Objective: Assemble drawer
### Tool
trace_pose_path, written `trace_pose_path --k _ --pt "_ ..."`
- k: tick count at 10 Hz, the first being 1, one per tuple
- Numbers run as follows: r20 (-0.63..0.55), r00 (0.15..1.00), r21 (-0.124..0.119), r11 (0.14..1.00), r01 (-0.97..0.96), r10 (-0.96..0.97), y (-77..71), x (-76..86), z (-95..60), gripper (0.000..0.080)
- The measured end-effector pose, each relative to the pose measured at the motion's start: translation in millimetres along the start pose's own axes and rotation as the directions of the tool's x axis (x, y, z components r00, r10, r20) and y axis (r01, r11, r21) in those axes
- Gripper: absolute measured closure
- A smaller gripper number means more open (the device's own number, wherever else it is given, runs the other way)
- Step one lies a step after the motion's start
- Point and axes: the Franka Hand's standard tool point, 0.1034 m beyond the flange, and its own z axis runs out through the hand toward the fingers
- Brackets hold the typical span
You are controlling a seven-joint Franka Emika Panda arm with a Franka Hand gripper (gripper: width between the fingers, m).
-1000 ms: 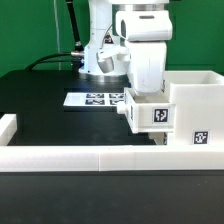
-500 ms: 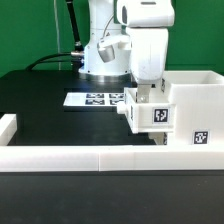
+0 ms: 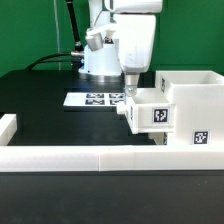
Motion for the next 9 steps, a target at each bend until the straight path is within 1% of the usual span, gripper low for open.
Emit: trace_pose_path --k 1,2,4,5,6,7,8,9 --pt "0.005 1.000 -0.011 1.000 -0.010 0.010 4.3 -8.3 -6.6 0.0151" --pt "0.007 1.000 -0.019 1.000 -0.016 0.016 6.0 -12.4 -11.2 0.0151" --pt "0.005 1.000 -0.014 1.000 -0.015 0.015 4.4 -11.2 -7.9 0.0151" --pt "0.002 1.000 -0.013 1.000 -0.010 0.010 4.1 -15.1 -7.4 0.0151" --pt "0.002 1.000 -0.010 1.000 -0.011 0.011 3.5 -15.1 -5.7 0.0151" --pt "-0.027 0.999 -0.004 1.000 0.024 -0.024 3.2 -18.3 4.1 0.0151" --pt "-0.085 0.996 0.002 1.000 0.015 -0.015 6.9 -28.7 13.6 0.0151" --pt "-0.115 0.993 0.006 1.000 0.012 -0.011 12.4 -36.3 16.9 0.0151"
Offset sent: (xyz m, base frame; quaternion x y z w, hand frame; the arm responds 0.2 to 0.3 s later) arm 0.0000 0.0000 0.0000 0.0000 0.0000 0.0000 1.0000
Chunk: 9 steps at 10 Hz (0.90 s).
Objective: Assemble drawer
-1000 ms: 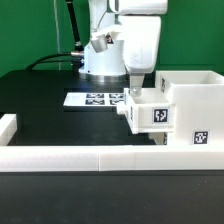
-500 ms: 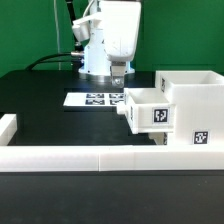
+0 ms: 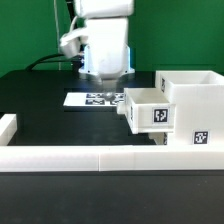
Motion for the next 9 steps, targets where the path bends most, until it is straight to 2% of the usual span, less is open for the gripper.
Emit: trace_pose_path --k 2,3,5,8,9 --pt "-0.047 0.999 -0.002 1.000 -0.001 0.001 10.5 -9.8 8.9 0.0151" --pt "-0.062 0.998 0.001 1.000 -0.017 0.017 14.4 -8.9 14.7 0.0151" --pt "-0.072 0.997 0.010 1.000 -0.021 0.022 16.6 7.1 23.5 0.0151" --pt "-0.070 0.997 0.003 0.999 -0.032 0.032 19.5 35.2 29.5 0.0151" --pt "-0.068 0.997 0.004 0.999 -0.037 0.037 19.1 30.6 29.5 0.0151"
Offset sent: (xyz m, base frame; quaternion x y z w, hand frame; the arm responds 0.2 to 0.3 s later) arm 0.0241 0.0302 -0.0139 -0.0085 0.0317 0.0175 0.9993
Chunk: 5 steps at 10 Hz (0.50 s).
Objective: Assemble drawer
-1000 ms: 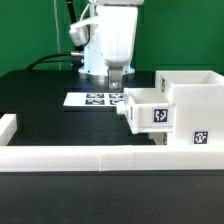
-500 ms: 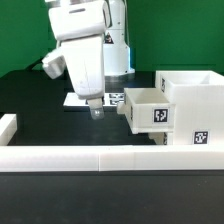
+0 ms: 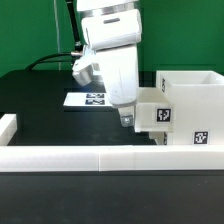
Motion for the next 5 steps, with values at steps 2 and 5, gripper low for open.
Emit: trace_pose_path --k 2,5 --pt "0.000 1.000 0.001 1.000 -0.005 0.005 -0.3 -1.4 0.2 0.0151" --pt "-0.006 1.000 0.010 1.000 -0.002 0.002 0.3 8.9 3.2 0.0151"
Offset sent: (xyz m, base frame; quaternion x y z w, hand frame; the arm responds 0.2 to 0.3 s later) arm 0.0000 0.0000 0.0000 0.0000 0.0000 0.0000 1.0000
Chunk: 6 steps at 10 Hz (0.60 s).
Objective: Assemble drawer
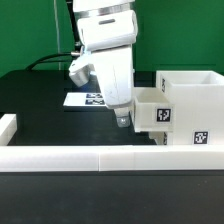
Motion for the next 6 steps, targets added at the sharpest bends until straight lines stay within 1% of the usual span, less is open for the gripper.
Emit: trace_pose_path --k 2,3,6 --pt "0.011 1.000 0.004 1.000 0.017 -0.017 1.9 11.3 2.0 0.0151" --pt "0.027 0.999 0.010 0.999 0.030 -0.030 3.2 17.9 3.3 0.0151" --pt "0.023 0.999 0.018 0.999 0.048 -0.048 3.3 38.3 7.5 0.0151"
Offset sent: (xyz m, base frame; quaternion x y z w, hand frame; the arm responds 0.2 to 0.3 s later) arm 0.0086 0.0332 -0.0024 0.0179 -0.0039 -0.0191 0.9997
